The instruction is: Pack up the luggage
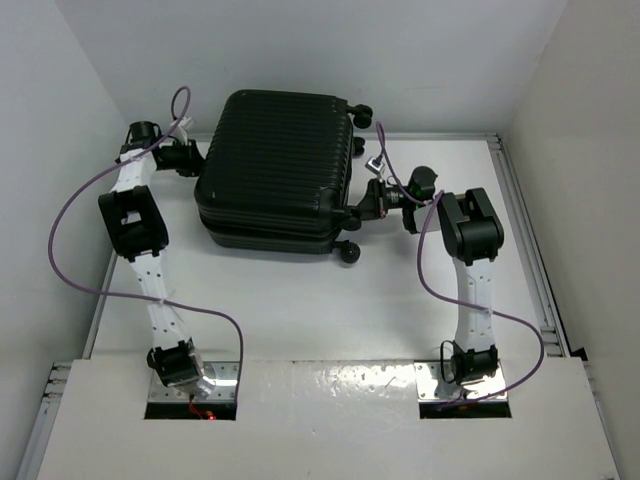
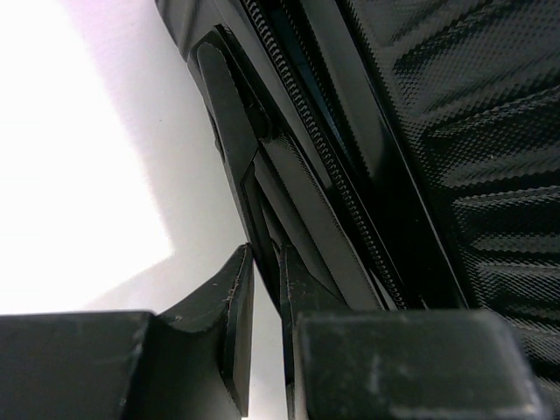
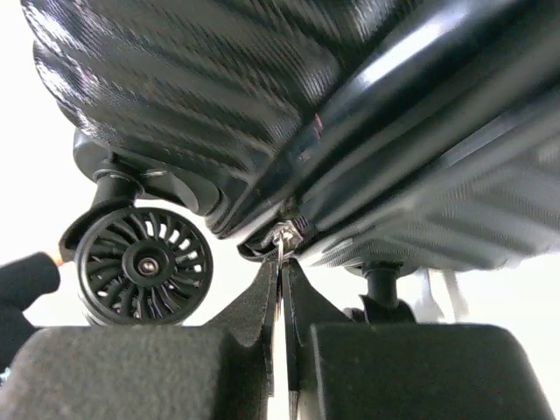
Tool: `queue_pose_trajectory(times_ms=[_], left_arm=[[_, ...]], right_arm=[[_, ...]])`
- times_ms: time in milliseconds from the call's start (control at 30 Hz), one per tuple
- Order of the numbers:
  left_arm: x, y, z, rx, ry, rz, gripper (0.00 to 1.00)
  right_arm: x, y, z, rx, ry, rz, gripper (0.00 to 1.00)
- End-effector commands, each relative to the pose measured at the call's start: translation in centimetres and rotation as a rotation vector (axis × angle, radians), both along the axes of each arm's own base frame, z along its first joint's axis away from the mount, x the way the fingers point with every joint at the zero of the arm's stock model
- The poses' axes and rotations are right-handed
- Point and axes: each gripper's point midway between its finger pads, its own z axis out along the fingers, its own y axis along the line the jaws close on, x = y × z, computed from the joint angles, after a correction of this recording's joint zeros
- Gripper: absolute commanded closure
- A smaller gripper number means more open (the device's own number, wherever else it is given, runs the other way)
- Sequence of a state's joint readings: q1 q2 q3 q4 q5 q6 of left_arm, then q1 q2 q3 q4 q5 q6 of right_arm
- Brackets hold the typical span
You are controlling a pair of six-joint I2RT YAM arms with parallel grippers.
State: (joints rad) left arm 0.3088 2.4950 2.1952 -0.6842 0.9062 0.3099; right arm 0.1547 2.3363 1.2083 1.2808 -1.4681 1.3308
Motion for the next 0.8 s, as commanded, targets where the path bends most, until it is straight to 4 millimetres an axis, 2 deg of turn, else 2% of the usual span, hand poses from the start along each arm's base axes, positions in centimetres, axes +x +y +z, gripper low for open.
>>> queue_pose_trajectory(times_ms=[0,133,200,233,300,333,367,400,433,500,533,567,600,633,667,700,733,767], left_arm=[[-6.3,3.9,-9.2,0.054,0.338,0.128,1.00],[-8.1,2.1,-7.9,-0.045,0.388,0.140,1.00],[-9.4,0.8,-7.2,-0.109,0.421,0.137,1.00],[-9.7,0.6,-7.0,-0.120,0.426,0.133,1.00],[-10.8,0.0,-7.1,-0.137,0.447,0.128,1.00],[-10.7,0.0,-6.7,-0.133,0.435,0.128,1.00],[-11.0,-0.1,-6.9,-0.136,0.443,0.128,1.00],[-11.2,-0.3,-6.5,-0.149,0.448,0.130,1.00],[-11.2,-0.3,-6.5,-0.153,0.454,0.136,1.00],[-11.1,-0.4,-5.9,-0.167,0.453,0.142,1.00],[-10.9,-0.6,-5.8,-0.181,0.452,0.146,1.00],[-10.7,-0.5,-5.7,-0.188,0.454,0.157,1.00],[-10.8,-0.6,-5.6,-0.195,0.459,0.168,1.00],[-11.1,-1.4,-5.5,-0.227,0.490,0.181,1.00],[-10.8,-1.4,-5.4,-0.234,0.480,0.198,1.00],[-10.9,-1.8,-4.6,-0.267,0.494,0.221,1.00],[-11.1,-1.9,-5.0,-0.283,0.518,0.238,1.00],[-11.6,-2.4,-5.0,-0.315,0.531,0.241,1.00]], right_arm=[[-0.8,-0.5,3.4,0.059,-0.373,-0.027,1.00],[-2.6,-0.6,3.7,0.065,-0.393,-0.053,1.00],[-2.7,-0.3,4.1,0.073,-0.418,-0.070,1.00],[-3.1,-0.1,3.6,0.062,-0.359,-0.072,1.00],[-2.6,0.4,3.4,0.031,-0.286,-0.132,1.00],[-2.6,0.6,2.9,0.010,-0.264,-0.142,1.00],[-1.9,1.0,2.4,-0.016,-0.329,-0.171,1.00],[-2.2,1.0,1.1,-0.122,-0.227,-0.197,1.00],[-1.8,1.4,-0.6,-0.253,-0.251,-0.240,1.00],[-1.4,1.2,-0.7,-0.279,-0.335,-0.262,1.00],[-1.1,1.2,-0.1,-0.276,-0.300,-0.311,1.00],[-1.9,0.8,-1.1,-0.278,-0.289,-0.330,1.00],[-1.9,0.7,-0.7,-0.279,-0.296,-0.347,1.00],[-1.6,0.4,-0.7,-0.296,-0.312,-0.381,1.00],[-2.8,-0.1,-0.7,-0.300,-0.327,-0.403,1.00],[-2.4,-0.4,-0.7,-0.318,-0.372,-0.447,1.00],[-3.1,-0.7,-1.4,-0.341,-0.385,-0.455,1.00],[-4.1,-0.8,-1.1,-0.349,-0.410,-0.462,1.00]])
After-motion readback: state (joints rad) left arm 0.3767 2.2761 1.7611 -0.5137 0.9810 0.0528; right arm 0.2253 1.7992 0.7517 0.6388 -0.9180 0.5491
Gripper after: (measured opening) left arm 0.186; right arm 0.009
